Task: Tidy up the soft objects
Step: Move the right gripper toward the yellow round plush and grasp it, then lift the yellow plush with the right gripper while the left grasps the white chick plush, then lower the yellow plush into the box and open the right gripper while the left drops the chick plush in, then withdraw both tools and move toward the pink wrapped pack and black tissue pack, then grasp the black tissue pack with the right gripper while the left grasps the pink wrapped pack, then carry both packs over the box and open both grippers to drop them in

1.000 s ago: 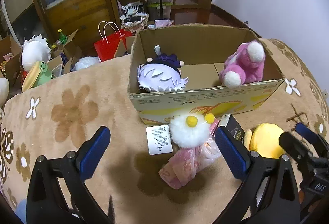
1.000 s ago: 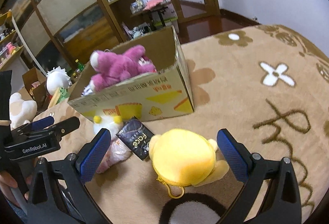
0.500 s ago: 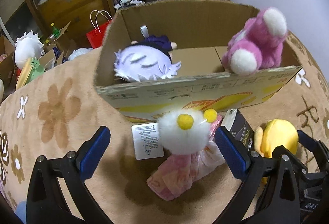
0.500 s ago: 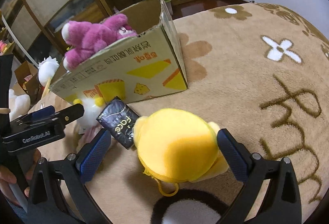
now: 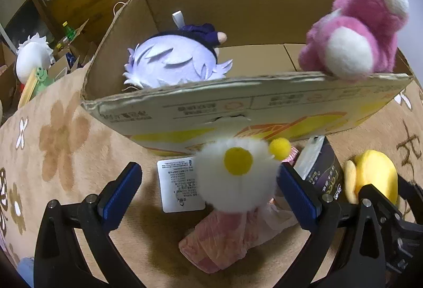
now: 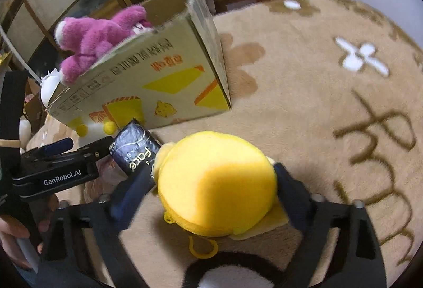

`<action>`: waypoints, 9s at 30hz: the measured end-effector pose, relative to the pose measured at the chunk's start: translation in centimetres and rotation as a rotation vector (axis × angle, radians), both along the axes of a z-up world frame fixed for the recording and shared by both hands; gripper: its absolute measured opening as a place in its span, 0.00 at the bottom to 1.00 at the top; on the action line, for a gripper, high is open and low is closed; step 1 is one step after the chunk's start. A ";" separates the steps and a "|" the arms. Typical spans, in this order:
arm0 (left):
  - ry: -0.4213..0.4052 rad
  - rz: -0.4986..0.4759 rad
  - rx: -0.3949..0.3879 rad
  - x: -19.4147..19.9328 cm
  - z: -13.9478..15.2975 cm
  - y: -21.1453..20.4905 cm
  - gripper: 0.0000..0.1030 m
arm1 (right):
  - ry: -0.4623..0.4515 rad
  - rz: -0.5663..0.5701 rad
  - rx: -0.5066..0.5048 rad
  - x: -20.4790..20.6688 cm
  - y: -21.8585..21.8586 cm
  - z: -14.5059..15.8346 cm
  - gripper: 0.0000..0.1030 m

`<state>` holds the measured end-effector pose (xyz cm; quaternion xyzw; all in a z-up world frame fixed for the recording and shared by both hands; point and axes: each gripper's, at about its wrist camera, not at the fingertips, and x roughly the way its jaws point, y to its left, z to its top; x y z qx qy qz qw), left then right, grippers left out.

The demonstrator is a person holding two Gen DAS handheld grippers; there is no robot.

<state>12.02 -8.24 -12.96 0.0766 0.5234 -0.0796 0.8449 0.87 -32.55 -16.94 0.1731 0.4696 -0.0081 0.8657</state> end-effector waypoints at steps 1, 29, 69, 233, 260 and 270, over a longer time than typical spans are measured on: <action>0.000 0.003 -0.003 0.1 0.0 0.1 0.94 | 0.007 -0.006 -0.001 0.0 -0.2 -0.2 0.86; -0.078 -0.023 -0.109 -2.6 3.5 1.5 0.33 | -0.164 0.019 -0.063 -1.8 0.6 4.2 0.78; -0.554 -0.088 -0.042 -4.3 20.0 1.5 0.34 | -0.617 0.112 -0.114 1.8 0.9 20.7 0.79; 0.157 -0.187 0.029 -1.5 -2.8 -0.5 0.97 | 0.011 0.249 0.081 4.5 6.0 -1.8 0.70; 0.163 -0.221 -0.075 -3.9 -2.6 0.4 0.44 | -0.070 0.186 0.076 2.1 3.3 0.8 0.55; 0.054 -0.201 -0.079 -6.9 1.7 1.7 0.43 | -0.163 0.181 0.050 -0.4 2.9 4.4 0.55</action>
